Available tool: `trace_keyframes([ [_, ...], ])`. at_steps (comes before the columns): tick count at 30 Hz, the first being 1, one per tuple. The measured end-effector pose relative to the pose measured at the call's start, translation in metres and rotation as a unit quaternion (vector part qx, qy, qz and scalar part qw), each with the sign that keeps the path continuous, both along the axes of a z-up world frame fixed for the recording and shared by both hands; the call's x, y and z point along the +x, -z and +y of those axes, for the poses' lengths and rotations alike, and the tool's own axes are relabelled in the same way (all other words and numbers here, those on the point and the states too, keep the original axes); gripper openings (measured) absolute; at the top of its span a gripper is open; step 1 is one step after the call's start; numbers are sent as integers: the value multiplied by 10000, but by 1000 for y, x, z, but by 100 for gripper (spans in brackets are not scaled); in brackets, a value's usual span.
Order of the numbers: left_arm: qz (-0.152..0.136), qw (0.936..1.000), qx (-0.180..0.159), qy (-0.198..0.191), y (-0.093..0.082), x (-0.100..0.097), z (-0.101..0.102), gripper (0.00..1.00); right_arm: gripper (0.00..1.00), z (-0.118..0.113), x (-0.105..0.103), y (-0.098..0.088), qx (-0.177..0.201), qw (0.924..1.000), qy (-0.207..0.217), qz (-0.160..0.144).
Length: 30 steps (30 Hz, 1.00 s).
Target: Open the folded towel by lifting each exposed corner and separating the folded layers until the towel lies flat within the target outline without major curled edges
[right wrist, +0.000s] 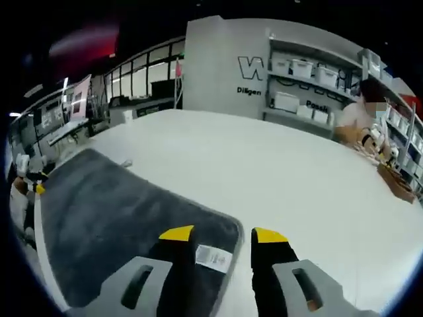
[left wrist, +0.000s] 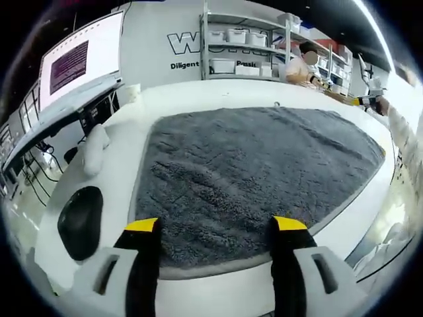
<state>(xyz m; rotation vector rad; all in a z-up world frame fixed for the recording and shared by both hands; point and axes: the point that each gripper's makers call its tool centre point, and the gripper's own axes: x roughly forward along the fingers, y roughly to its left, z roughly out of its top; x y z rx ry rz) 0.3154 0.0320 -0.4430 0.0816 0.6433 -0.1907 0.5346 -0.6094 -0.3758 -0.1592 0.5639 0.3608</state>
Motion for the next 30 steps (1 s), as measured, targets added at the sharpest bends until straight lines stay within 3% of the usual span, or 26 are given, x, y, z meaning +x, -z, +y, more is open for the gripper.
trace_keyframes([
  [6,-88,10000,-20,-10,0,0,1,66,21,-3,28,33,-163,9988,-81,461],
  [12,-125,9999,-27,42,0,0,2,67,14,0,38,55,-237,9970,-164,724],
  [16,-123,9999,-21,55,0,0,2,67,6,-4,42,62,-203,9964,-110,813],
  [22,-113,9999,-19,56,-2,-1,1,67,4,-4,42,71,-199,9948,-177,984],
  [25,-106,9999,-18,55,-2,-1,1,67,0,-3,41,70,-147,9950,-196,964],
  [30,-133,9999,-28,56,-4,-1,1,67,0,-3,41,69,-462,9948,-379,821],
])
